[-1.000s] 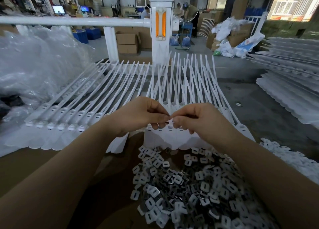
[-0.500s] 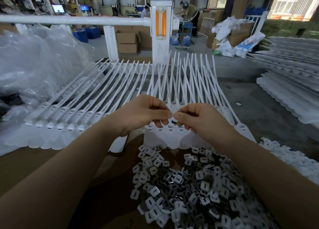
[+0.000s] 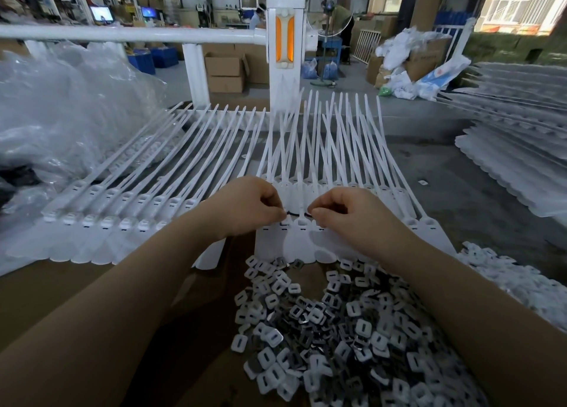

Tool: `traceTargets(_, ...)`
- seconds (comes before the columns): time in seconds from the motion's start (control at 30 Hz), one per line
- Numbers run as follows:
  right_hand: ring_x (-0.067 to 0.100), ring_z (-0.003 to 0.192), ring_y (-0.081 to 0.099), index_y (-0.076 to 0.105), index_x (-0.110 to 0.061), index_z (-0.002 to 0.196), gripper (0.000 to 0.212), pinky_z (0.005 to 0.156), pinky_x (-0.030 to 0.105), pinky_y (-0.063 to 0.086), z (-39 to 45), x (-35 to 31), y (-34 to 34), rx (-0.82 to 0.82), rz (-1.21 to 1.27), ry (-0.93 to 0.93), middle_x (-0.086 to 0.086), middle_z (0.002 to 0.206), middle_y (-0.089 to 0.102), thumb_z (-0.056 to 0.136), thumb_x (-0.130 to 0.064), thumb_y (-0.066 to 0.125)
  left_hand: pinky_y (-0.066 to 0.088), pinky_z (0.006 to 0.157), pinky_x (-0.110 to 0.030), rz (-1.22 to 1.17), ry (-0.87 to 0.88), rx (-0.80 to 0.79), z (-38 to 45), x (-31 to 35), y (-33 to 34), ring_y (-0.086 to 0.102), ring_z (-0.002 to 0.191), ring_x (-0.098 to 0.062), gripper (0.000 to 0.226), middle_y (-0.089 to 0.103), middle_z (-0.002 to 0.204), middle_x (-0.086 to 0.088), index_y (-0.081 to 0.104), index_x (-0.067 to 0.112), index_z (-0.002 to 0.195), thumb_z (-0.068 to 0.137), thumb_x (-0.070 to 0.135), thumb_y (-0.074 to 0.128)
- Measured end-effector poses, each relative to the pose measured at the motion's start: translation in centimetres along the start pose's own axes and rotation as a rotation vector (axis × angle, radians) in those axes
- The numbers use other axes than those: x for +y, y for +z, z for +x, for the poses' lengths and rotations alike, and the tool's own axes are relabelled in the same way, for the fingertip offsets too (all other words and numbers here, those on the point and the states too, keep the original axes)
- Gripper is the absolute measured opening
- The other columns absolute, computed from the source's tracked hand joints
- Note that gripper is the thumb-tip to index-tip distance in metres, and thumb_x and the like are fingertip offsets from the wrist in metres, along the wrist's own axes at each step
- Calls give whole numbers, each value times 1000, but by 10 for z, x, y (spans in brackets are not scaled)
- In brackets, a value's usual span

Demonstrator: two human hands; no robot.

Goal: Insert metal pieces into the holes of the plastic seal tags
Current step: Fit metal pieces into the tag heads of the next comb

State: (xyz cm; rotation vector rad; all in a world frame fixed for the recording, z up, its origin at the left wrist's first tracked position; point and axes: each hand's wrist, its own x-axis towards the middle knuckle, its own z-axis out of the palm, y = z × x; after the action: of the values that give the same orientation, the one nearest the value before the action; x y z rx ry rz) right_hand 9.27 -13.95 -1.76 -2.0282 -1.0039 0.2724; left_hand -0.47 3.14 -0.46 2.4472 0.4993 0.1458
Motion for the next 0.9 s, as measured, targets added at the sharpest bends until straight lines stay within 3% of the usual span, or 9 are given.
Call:
traceTargets(0.3,6,78,64,65,-34,86,12,69,20,51,-1,-1,0,-9,-1,8,-10,83,69,93,-25,61,40,56,-18,-65,-45,-59,2,0,-3,57,61,-2,10,67,74,7,71,22,78,86,27,72)
traceTargets(0.67,6,79,64,67,-31,92,8,71,21,52,-2,-1,0,-10,-3,22,-10,86,68,93,-25,61,39,56,-22,-8,-50,-98,5,1,-3,56,66,-6,10,64,77,6,68,23,79,88,28,68)
traceTargets(0.9,4,80,63,69,-28,97,9,73,21,52,-2,-1,0,-13,-22,33,-11,87,68,93,-25,61,37,47,-14,81,-37,-133,8,3,-3,53,61,-3,7,64,80,6,66,24,84,90,29,67)
